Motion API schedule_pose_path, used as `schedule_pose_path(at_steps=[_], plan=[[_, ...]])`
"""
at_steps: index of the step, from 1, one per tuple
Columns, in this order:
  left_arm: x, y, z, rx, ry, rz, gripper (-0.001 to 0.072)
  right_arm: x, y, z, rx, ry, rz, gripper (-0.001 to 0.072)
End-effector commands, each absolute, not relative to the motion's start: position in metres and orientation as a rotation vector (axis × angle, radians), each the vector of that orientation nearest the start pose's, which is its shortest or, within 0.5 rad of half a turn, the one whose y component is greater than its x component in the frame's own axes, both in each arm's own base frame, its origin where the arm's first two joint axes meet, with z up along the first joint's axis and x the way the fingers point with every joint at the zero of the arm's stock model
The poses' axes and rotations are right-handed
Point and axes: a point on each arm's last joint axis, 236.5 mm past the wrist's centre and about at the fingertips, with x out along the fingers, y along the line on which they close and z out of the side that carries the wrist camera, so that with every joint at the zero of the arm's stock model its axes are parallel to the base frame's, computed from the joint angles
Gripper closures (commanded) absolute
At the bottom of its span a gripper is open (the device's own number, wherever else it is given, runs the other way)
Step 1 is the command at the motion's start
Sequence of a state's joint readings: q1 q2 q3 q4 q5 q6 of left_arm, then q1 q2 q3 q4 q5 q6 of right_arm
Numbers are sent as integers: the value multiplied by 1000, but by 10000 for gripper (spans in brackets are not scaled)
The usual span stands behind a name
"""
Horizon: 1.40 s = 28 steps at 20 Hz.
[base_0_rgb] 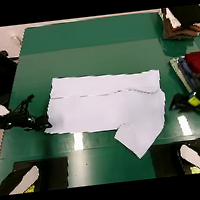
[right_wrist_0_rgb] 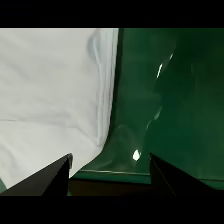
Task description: Fold the shirts.
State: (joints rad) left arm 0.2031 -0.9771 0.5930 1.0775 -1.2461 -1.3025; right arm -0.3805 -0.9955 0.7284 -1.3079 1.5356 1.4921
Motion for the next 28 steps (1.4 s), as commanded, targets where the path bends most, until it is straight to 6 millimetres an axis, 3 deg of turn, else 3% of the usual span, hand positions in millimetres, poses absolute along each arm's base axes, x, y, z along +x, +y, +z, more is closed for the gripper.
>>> schedule_pose_path(at_steps=[1, 5, 6, 8, 9, 11, 13, 16, 18, 20, 23, 25, 28], plan=[[228, -65, -46, -444, 1458, -290, 682, 152, 32, -72, 700, 1790, 40, 159], [226, -66, -46, -450, 1466, -293, 682, 125, 62, -95, 645, 1869, 94, 164], [226, -66, -46, -450, 1468, -294, 682, 121, 67, -98, 636, 1882, 102, 198], [225, -66, -46, -451, 1470, -295, 682, 125, 77, -101, 626, 1862, 128, 326], [223, -67, -46, -451, 1477, -299, 682, 129, 79, -102, 611, 1842, 137, 485], [213, -69, -44, -448, 1519, -323, 683, 135, 82, -98, 562, 1801, 161, 696], [208, -69, -34, -426, 1506, -333, 683, 137, 75, -81, 478, 1768, 181, 696], [195, -74, -7, -426, 1446, -321, 683, 139, 50, -37, 329, 1693, 145, 697], [188, -80, 10, -439, 1408, -332, 683, 149, 47, -6, 299, 1593, 145, 697], [196, -80, 20, -431, 1360, -333, 683, 170, 45, 19, 287, 1481, 140, 698], [245, -67, 42, -418, 1195, -283, 683, 215, 43, 44, 289, 1410, 149, 698], [273, -64, 44, -435, 1174, -279, 683, 265, 45, 50, 267, 1365, 164, 698], [324, -51, 25, -462, 1169, -243, 683, 327, 53, 39, 251, 1394, 189, 698]])
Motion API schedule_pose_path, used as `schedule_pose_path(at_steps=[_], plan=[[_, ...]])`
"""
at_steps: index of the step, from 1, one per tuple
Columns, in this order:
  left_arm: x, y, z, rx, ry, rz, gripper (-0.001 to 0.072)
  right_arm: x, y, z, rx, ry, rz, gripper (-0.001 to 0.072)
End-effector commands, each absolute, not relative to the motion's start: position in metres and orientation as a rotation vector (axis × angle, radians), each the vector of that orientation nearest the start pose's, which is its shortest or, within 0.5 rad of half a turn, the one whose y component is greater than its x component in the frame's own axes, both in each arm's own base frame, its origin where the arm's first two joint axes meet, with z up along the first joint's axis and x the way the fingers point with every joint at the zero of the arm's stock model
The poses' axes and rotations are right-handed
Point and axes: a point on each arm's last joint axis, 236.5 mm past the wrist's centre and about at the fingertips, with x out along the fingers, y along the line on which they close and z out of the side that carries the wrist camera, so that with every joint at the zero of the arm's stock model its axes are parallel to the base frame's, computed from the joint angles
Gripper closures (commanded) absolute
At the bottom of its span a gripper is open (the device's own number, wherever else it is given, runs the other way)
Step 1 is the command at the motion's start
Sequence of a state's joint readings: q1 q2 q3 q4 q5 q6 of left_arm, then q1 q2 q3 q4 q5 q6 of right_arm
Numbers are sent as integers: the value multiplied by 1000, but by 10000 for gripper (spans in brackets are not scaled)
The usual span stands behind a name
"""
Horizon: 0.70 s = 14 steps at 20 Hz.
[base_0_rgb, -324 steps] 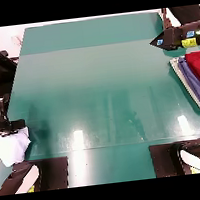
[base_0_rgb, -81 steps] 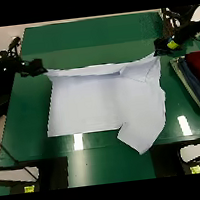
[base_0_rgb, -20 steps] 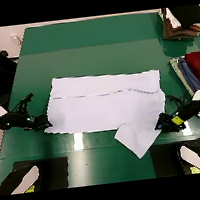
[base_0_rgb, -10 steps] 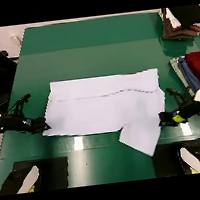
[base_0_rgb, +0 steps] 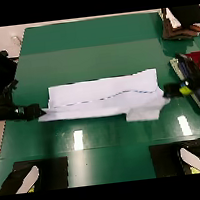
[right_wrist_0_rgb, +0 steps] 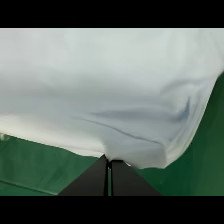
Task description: Fold the shirts.
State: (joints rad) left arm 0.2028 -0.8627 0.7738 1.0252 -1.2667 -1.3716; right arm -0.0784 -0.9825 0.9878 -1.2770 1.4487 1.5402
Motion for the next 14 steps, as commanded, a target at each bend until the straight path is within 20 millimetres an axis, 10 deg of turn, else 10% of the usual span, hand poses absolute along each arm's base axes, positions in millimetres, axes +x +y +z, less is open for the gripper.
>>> schedule_pose_path(at_steps=[1, 8, 9, 10, 11, 14], plan=[[342, -47, 19, -480, 1162, -230, 683, 346, 54, 32, 252, 1412, 193, 698], [412, -46, -29, -579, 1242, -260, 679, 430, 57, 1, 267, 1441, 200, 693], [415, -45, -30, -579, 1242, -259, 618, 438, 59, 5, 294, 1424, 214, 632], [417, -45, -27, -577, 1234, -259, 256, 446, 64, 13, 331, 1396, 250, 470], [418, -44, -22, -573, 1231, -259, 140, 452, 67, 25, 357, 1358, 301, 442], [414, -30, 1, -511, 1253, -263, 190, 442, 42, 44, 377, 1331, 346, 325]])
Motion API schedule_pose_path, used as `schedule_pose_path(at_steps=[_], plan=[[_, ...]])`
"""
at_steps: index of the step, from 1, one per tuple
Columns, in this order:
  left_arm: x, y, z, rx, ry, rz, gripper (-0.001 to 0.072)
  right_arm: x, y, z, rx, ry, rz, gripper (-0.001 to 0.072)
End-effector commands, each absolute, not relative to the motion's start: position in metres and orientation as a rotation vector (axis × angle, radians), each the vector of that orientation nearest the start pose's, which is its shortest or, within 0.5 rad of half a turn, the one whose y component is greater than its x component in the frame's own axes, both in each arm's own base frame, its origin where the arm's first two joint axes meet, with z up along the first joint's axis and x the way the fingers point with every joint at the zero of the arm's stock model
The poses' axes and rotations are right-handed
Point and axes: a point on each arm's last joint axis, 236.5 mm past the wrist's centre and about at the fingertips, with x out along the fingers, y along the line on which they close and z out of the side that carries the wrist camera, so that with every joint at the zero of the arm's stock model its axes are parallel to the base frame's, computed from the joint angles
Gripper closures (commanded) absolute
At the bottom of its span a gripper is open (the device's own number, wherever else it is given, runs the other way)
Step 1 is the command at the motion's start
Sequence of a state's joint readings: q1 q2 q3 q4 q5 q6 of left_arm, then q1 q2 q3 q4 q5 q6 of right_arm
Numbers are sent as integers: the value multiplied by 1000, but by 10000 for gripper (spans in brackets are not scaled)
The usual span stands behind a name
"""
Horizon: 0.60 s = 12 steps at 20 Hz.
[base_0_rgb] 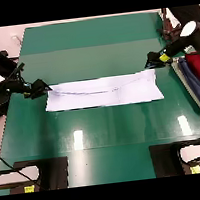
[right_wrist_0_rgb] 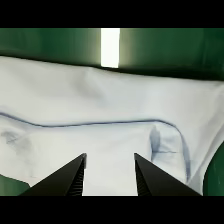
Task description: Fold the shirts.
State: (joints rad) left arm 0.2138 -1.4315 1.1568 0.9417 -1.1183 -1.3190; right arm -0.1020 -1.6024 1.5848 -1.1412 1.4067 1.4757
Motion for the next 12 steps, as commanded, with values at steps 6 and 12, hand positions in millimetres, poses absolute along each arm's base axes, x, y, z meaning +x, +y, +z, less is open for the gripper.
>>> schedule_pose_path(at_steps=[6, 12], plan=[[413, -62, 41, -434, 1173, -344, 681, 376, -41, -11, 612, 1444, 205, 111], [409, -177, 48, -340, 1135, -505, 682, 367, -6, -74, 894, 1455, 343, 112]])
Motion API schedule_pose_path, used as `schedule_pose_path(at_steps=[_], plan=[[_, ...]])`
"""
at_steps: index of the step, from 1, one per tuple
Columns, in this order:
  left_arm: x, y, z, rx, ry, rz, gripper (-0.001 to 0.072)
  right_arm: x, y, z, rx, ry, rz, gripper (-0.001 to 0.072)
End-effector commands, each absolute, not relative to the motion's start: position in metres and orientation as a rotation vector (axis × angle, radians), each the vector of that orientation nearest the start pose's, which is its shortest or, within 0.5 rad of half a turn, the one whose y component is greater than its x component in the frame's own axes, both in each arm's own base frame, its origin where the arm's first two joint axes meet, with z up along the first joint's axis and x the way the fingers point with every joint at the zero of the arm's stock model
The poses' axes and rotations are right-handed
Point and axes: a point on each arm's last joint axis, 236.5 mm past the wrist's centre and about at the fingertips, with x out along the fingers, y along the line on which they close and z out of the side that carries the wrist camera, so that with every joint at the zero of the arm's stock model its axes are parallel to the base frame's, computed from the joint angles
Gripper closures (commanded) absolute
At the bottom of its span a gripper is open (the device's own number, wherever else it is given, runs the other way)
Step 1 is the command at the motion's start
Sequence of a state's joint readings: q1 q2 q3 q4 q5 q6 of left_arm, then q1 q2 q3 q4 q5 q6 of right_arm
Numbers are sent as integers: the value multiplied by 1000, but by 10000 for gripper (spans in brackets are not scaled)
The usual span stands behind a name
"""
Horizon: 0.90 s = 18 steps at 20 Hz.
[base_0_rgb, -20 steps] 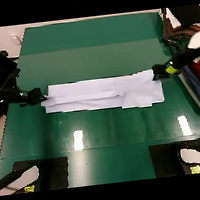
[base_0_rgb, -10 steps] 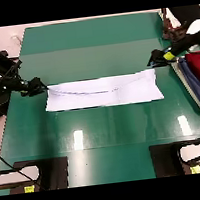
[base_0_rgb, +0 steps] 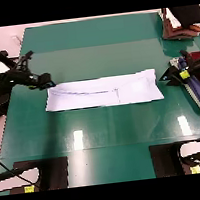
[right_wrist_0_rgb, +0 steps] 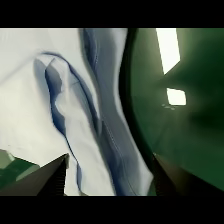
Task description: Fold the shirts.
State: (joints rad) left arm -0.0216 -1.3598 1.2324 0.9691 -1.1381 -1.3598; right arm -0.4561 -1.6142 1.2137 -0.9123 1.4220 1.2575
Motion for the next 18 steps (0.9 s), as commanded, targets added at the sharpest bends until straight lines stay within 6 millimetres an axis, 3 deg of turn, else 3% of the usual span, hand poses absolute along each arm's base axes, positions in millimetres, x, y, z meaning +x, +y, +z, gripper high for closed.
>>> schedule_pose_path(at_steps=[1, 4, 5, 7, 8, 10, 13, 16, 18], plan=[[409, -192, 50, -338, 1118, -517, 682, 368, 5, -80, 900, 1468, 372, 112], [404, -233, 41, -322, 1119, -562, 682, 376, 34, -90, 894, 1479, 438, 142], [402, -245, 35, -309, 1135, -581, 682, 379, 40, -93, 870, 1476, 440, 241], [402, -268, 22, -291, 1168, -611, 682, 381, 49, -86, 809, 1453, 483, 649], [404, -279, 16, -279, 1180, -627, 682, 384, 50, -76, 788, 1422, 495, 696], [412, -299, 5, -269, 1197, -648, 682, 394, 47, -39, 729, 1343, 515, 697], [424, -328, -14, -251, 1216, -680, 682, 408, 54, 40, 655, 1229, 539, 697], [435, -355, -29, -252, 1221, -696, 682, 413, 86, 113, 564, 1124, 592, 697], [439, -371, -40, -254, 1225, -707, 682, 409, 115, 147, 510, 1088, 649, 697]])
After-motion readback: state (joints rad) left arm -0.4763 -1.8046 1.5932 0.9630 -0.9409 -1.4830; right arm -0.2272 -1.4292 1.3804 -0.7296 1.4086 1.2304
